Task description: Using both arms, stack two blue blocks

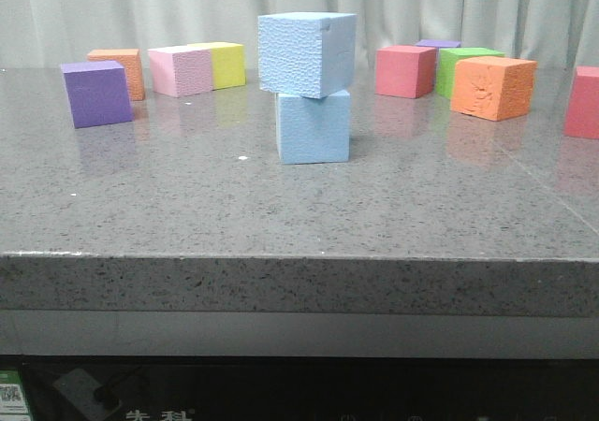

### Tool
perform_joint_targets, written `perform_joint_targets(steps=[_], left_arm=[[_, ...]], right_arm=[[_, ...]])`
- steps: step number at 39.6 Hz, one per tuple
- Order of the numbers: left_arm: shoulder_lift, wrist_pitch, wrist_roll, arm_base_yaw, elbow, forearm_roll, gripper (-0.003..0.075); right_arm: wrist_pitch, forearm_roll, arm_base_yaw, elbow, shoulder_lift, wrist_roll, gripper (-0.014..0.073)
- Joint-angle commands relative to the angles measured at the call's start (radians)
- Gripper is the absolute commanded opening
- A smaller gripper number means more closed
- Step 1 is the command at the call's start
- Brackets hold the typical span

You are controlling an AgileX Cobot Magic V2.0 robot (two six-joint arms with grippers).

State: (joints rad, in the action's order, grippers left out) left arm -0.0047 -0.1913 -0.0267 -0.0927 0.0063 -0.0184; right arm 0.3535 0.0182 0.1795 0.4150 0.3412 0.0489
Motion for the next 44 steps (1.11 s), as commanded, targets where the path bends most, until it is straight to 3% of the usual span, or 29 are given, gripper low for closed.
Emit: perform_joint_targets(steps=[1,26,34,44], left_arm=[[-0.023,0.089,0.000,-0.002,0.037,-0.010,-0.0018],[-0.023,0.089,0.000,-0.002,0.037,-0.010,-0.0018],[-0.023,0.089,0.000,-0.002,0.037,-0.010,-0.0018],[-0.023,0.089,0.000,-0.002,0.037,-0.010,-0.0018]], right_arm=[[-0.080,-0.004,-0.006,0.026,0.008,-0.007,-0.0069],[-0.124,-0.050,-0.011,-0.008,-0.006,-0.007,-0.0069],[-0.325,-0.052,-0.120,-0.196,-0.149,-0.007,-0.0069],[-0.265,0.018,-0.238,-0.371,-0.368,-0.007,-0.0069]])
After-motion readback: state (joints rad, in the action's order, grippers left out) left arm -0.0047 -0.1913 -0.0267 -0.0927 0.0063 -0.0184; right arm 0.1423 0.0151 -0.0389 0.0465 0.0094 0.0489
